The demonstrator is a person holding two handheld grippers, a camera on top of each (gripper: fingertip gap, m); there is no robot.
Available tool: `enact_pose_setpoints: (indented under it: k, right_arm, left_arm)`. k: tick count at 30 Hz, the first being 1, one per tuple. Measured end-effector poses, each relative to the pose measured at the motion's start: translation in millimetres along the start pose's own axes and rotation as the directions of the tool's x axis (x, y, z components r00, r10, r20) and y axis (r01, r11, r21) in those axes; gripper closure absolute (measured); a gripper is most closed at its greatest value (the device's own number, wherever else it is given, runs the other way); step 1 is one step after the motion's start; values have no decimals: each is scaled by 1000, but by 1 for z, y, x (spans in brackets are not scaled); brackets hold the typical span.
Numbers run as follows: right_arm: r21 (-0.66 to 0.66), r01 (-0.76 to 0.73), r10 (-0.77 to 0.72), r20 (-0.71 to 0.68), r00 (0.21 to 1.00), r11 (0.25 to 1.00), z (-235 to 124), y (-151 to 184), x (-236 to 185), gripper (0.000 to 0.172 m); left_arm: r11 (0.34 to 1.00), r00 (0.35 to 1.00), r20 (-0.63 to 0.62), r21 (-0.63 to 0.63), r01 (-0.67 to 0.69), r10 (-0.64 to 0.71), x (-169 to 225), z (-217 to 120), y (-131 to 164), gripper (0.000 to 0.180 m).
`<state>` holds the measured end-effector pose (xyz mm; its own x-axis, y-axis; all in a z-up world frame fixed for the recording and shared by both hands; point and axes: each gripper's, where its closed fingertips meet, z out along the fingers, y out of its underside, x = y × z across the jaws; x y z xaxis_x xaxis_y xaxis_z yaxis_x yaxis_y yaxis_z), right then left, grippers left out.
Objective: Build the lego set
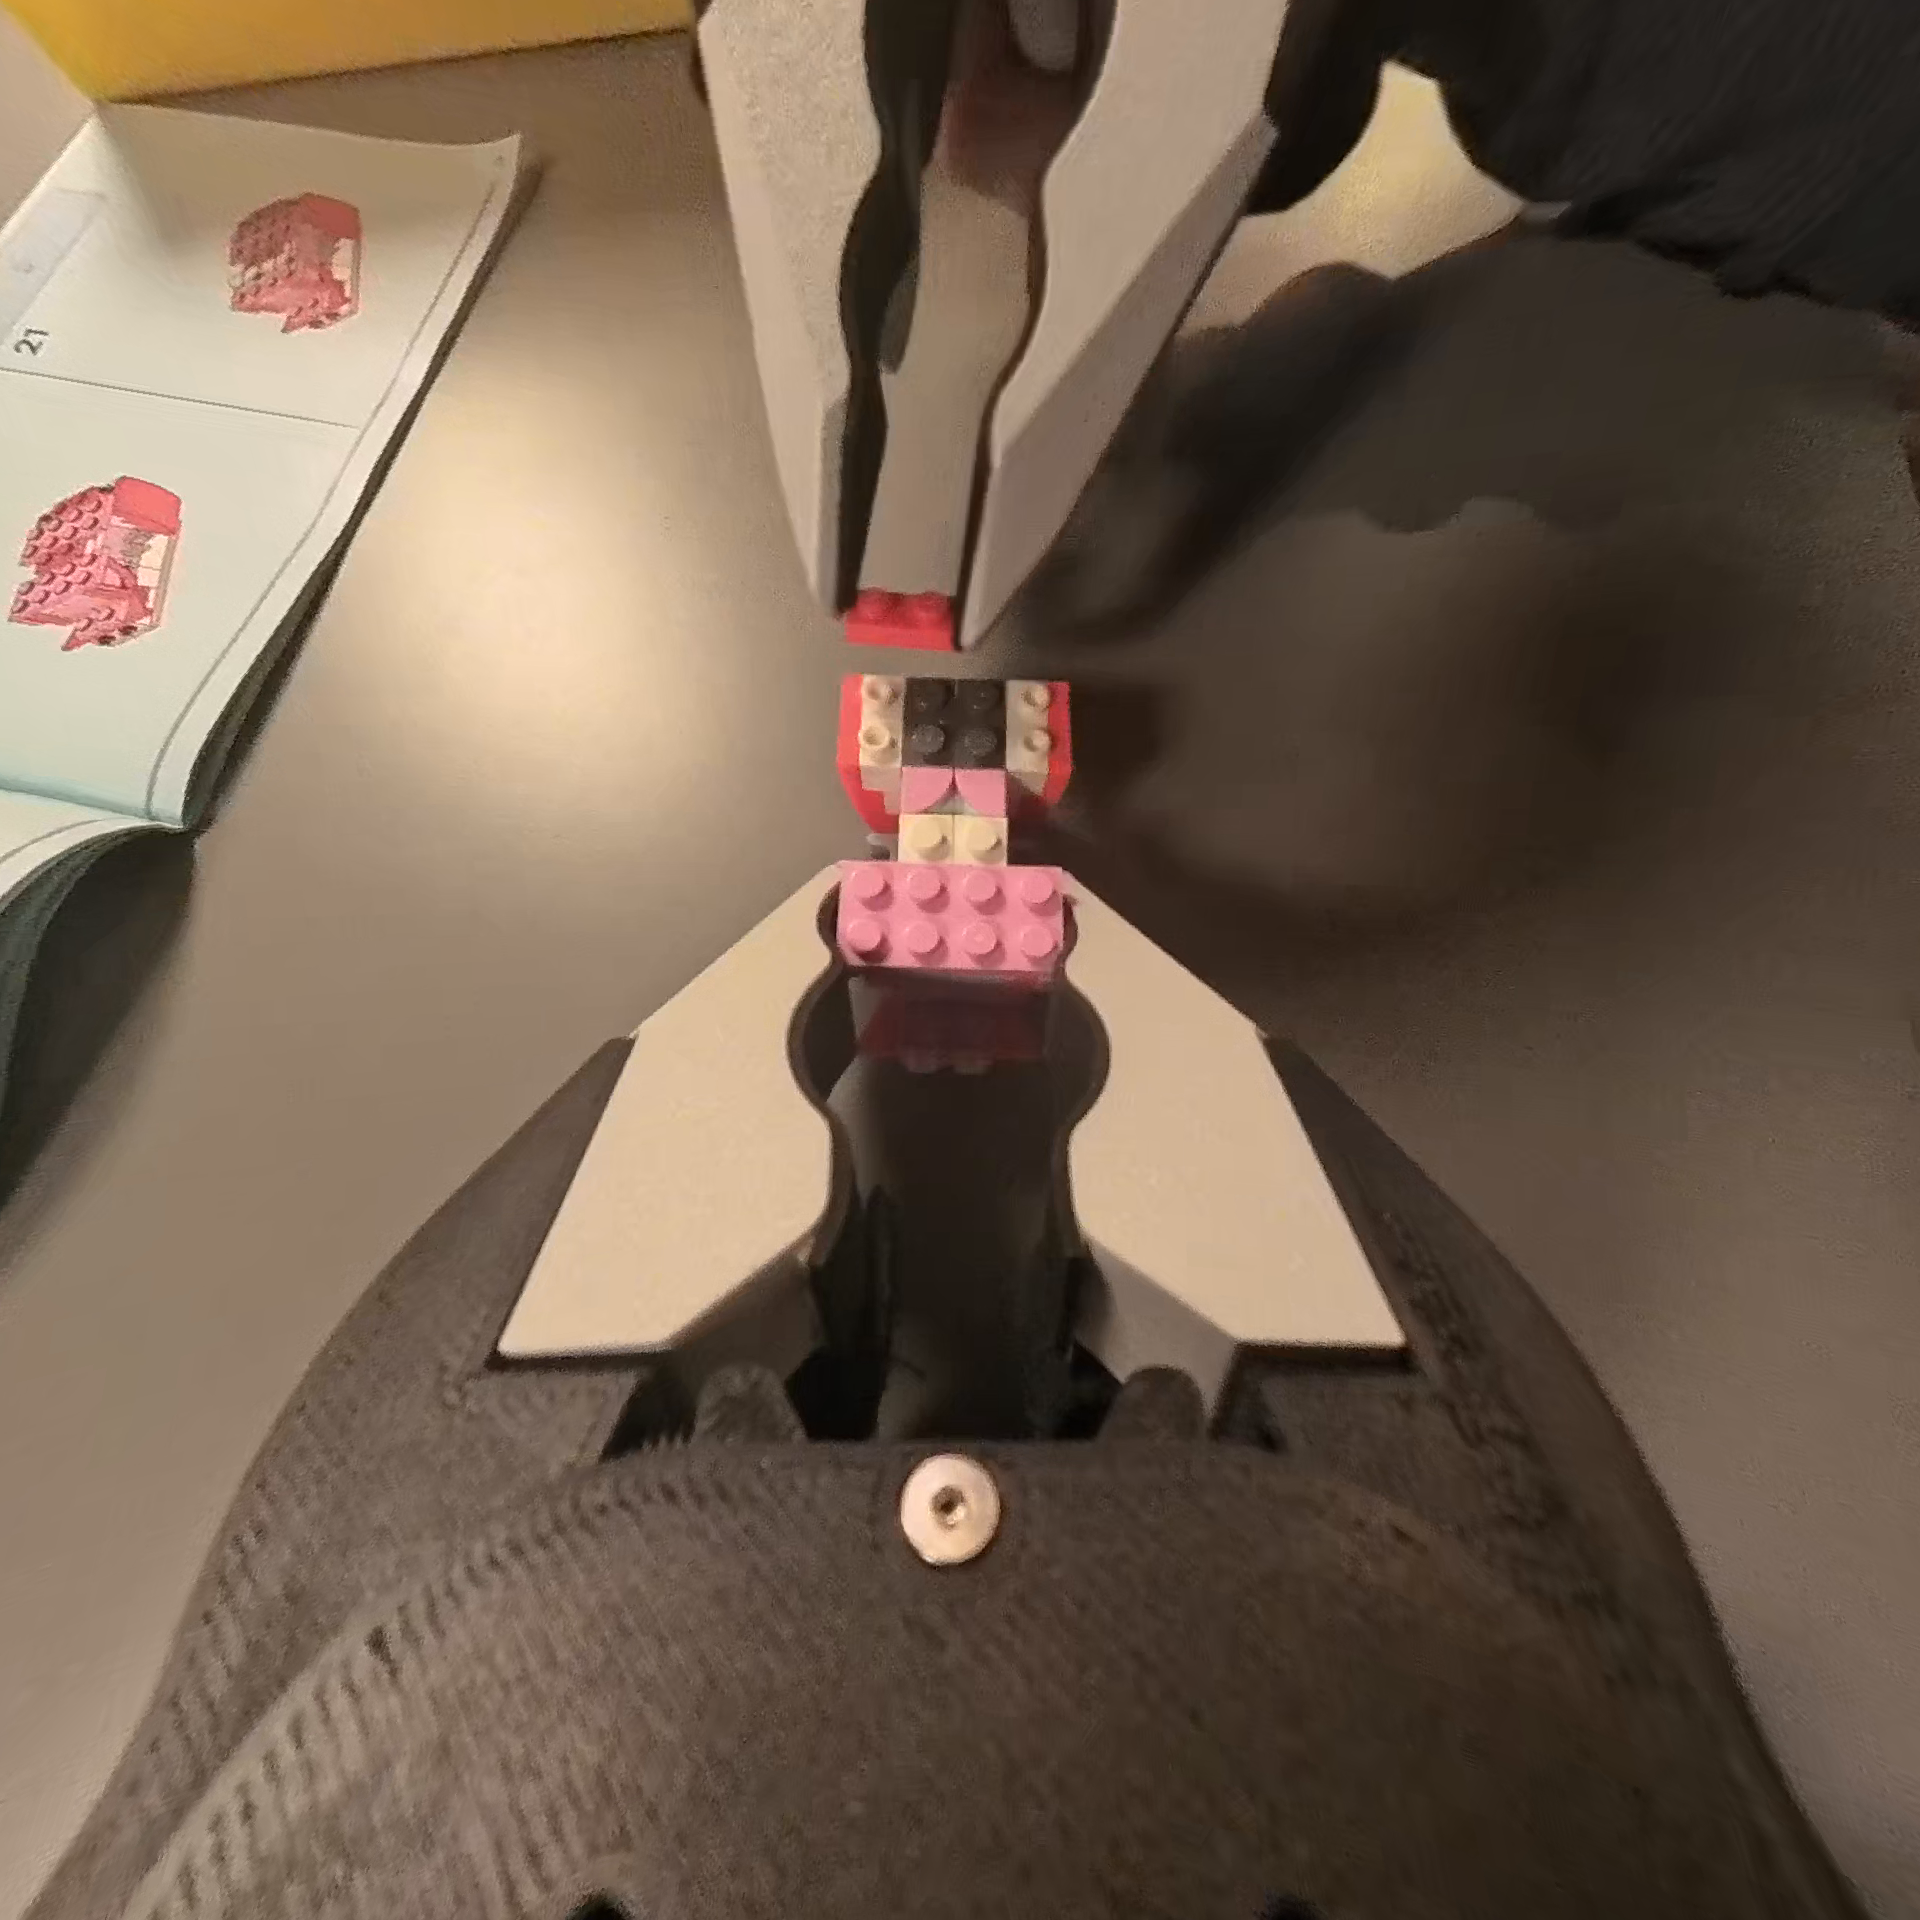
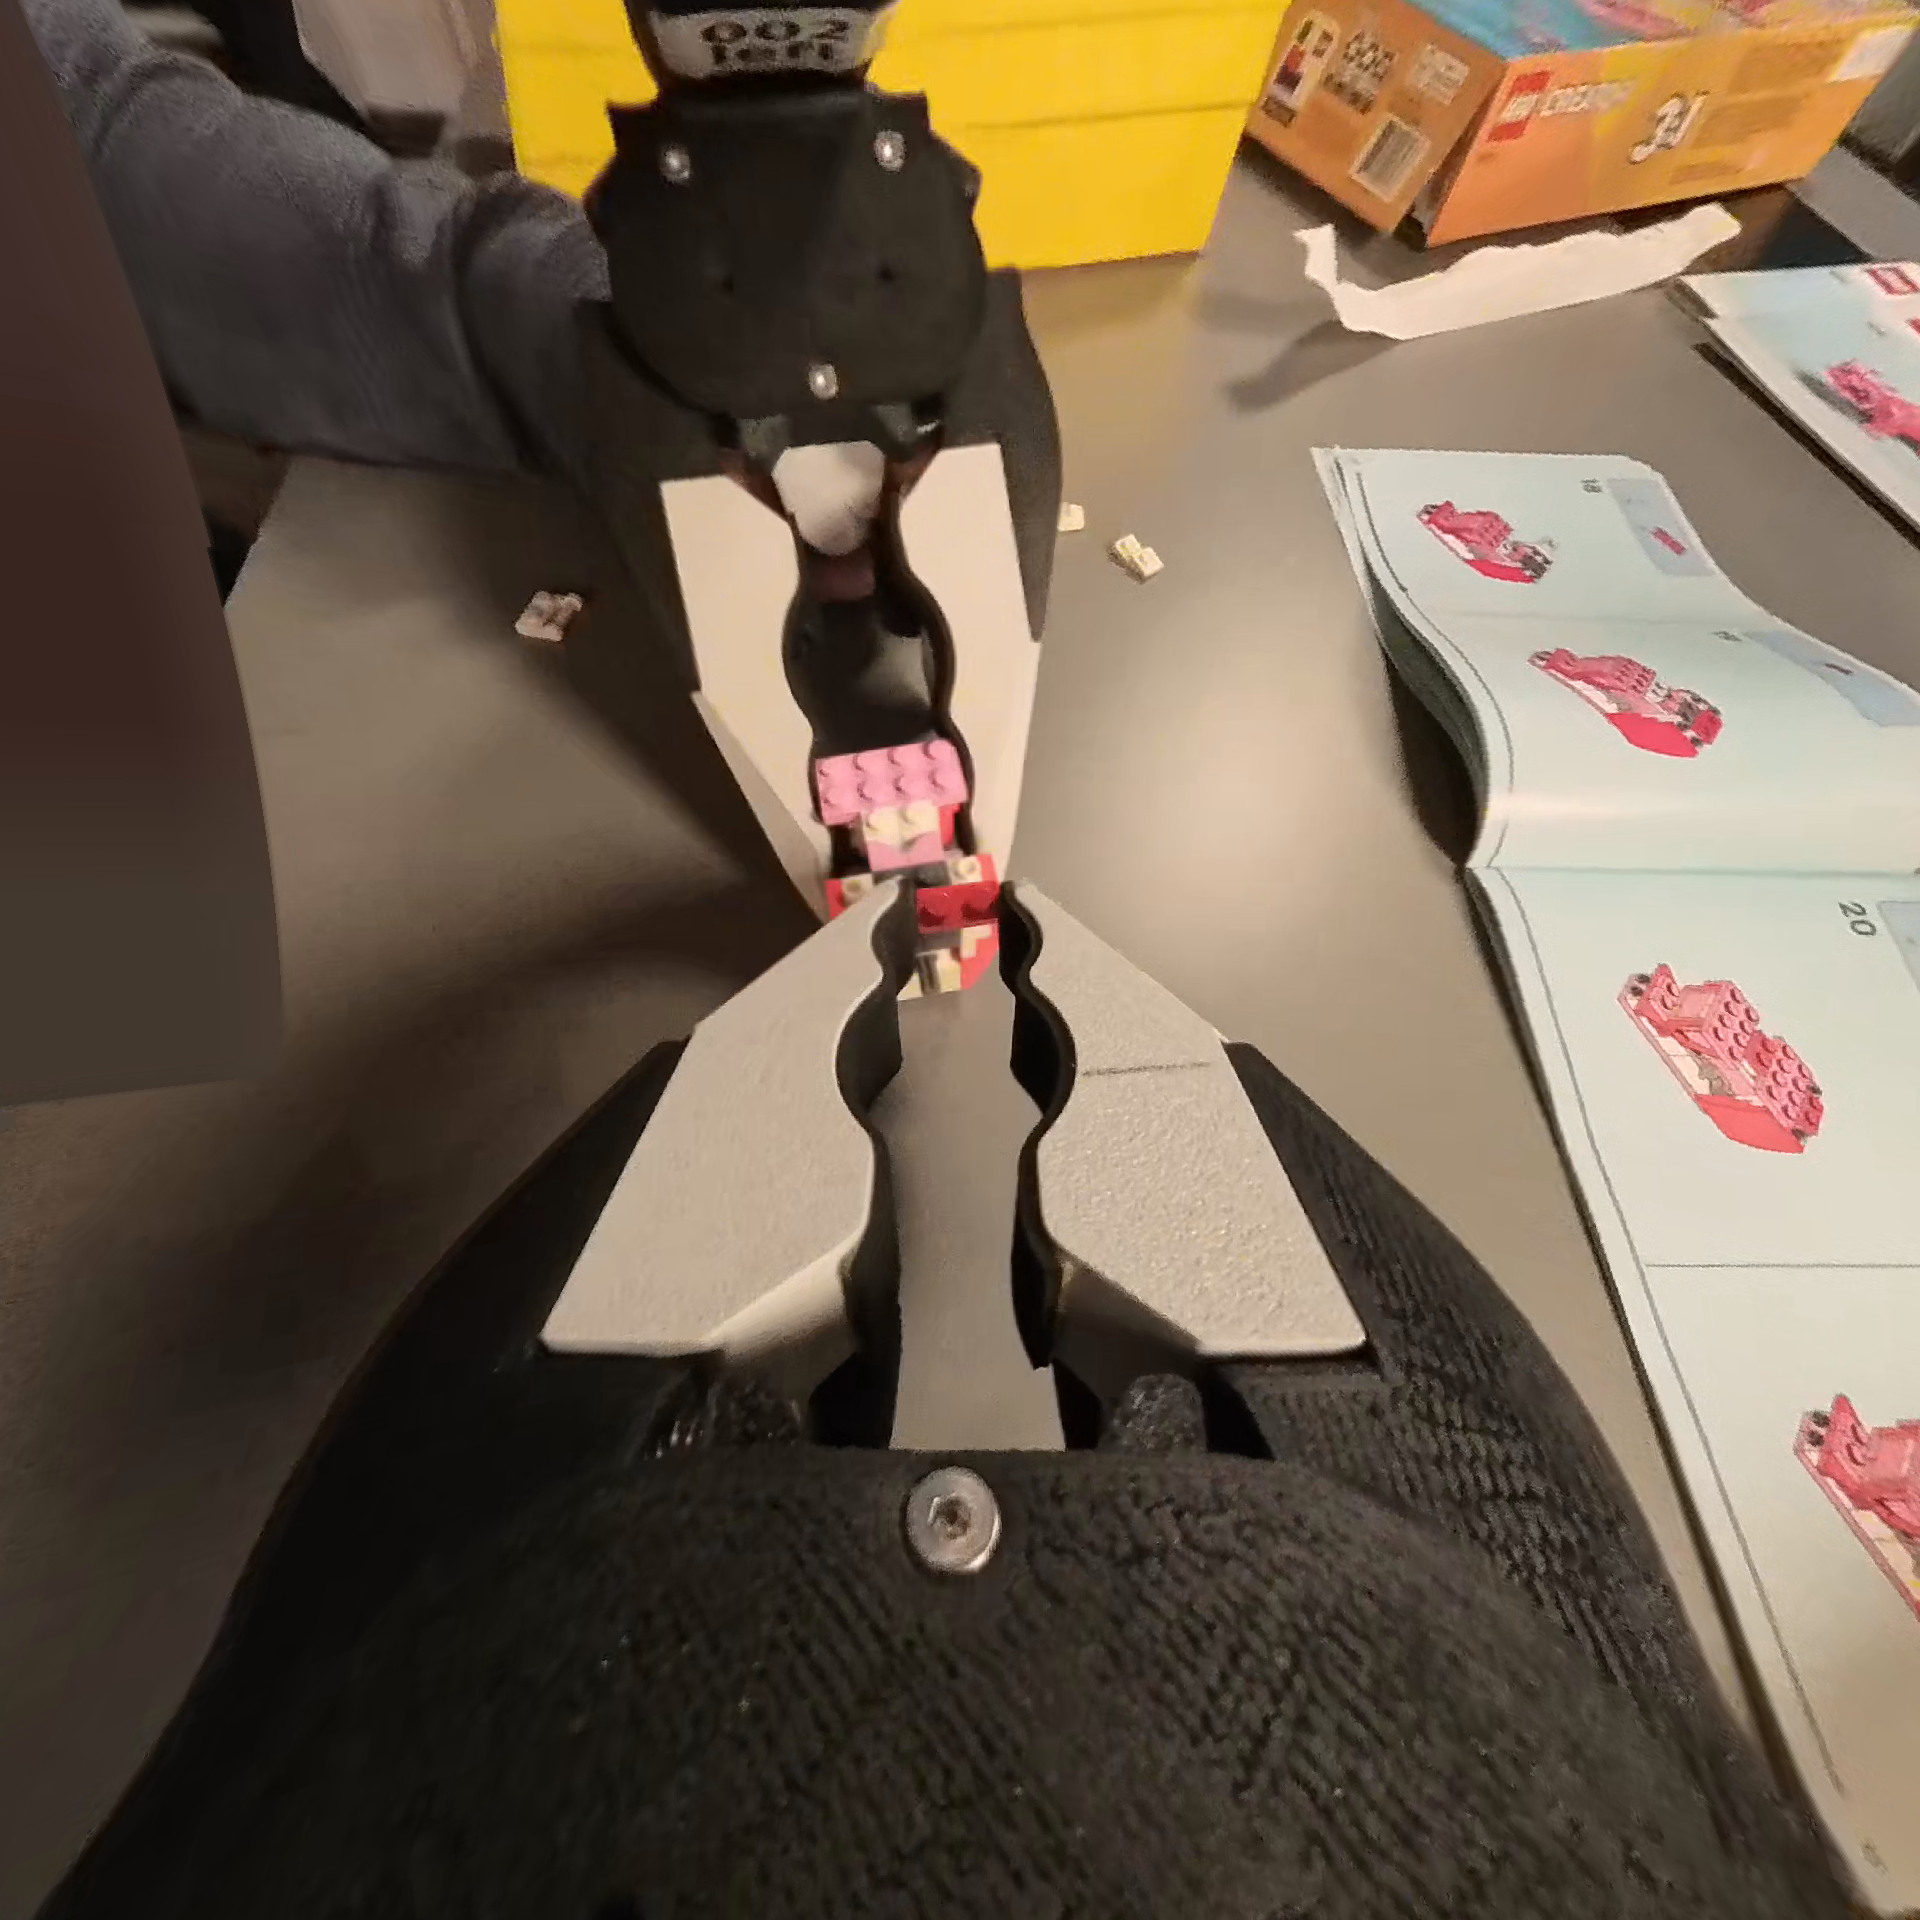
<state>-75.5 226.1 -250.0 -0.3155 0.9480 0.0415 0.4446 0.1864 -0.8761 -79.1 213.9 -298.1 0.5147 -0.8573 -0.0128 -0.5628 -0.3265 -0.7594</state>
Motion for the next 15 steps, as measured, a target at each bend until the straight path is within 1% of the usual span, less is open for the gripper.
enact_pose_setpoints:
  k: [3, 9, 15]
  right_arm:
    - [-55, 41, -41, -9, 999, 998, 0, 0, -3, 158]
    - [-79, 68, -68, 6, 998, 995, 3, -2, -10, 158]
    - [-114, 93, -95, -14, 995, 989, 6, 0, -10, 158]
  left_arm:
    - [1000, 1000, -8, 1, -1, 1, 1, 0, 0, 148]
    - [1000, 1000, -20, 19, -2, 3, 2, -1, -3, 149]
    - [999, 1000, -26, 36, 3, -2, 3, -3, -5, 149]
